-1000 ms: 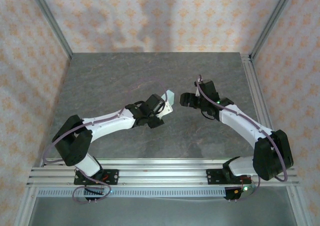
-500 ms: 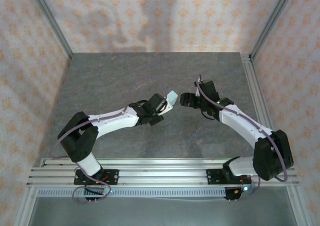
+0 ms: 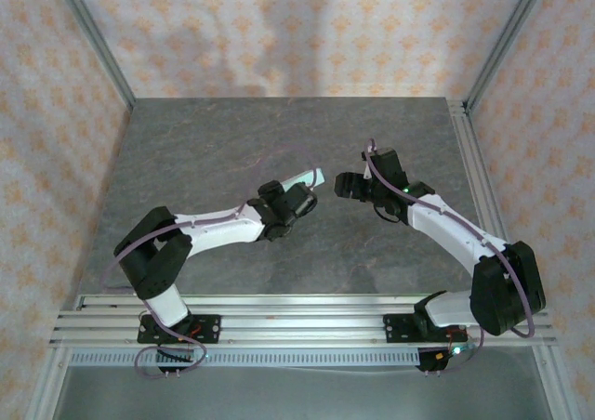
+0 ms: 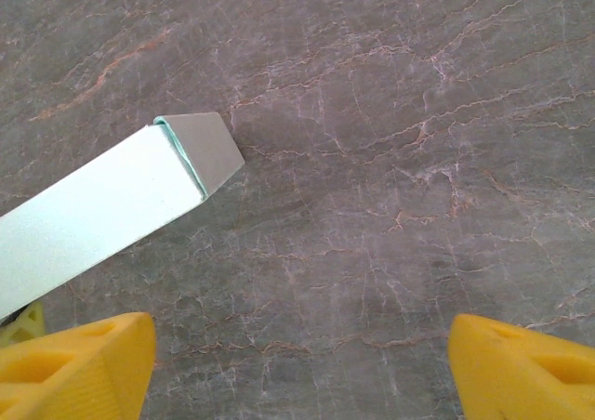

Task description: Fold the paper box

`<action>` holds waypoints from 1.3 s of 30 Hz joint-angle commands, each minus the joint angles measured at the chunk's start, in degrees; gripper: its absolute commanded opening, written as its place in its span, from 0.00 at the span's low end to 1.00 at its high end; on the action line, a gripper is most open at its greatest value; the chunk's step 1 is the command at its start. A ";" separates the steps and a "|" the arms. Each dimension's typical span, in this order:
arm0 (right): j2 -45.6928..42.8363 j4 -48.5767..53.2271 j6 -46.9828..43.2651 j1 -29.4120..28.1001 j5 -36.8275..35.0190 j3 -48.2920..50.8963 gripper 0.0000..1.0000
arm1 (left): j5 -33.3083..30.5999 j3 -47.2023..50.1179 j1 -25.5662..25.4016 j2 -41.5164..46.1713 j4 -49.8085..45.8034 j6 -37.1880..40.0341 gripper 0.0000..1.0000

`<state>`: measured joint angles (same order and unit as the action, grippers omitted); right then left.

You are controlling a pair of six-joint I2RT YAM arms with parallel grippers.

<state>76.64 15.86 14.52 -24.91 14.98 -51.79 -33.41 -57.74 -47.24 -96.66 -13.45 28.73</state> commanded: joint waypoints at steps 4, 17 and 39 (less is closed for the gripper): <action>1.00 -0.47 0.23 0.56 -0.70 0.01 0.82 | -7.17 2.24 -1.53 -1.91 4.93 2.23 0.56; 1.16 -0.79 -0.40 0.57 -1.06 -0.34 0.82 | 19.62 3.15 -0.83 5.76 -2.14 -6.62 1.00; -14.53 -30.64 -14.11 10.58 -27.17 22.05 0.99 | 19.13 30.36 34.92 31.69 30.69 -24.37 1.00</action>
<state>63.68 -3.68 2.57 -17.19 -5.93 -34.00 -10.17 -31.31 -14.26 -65.49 7.40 4.60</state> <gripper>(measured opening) 0.993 0.998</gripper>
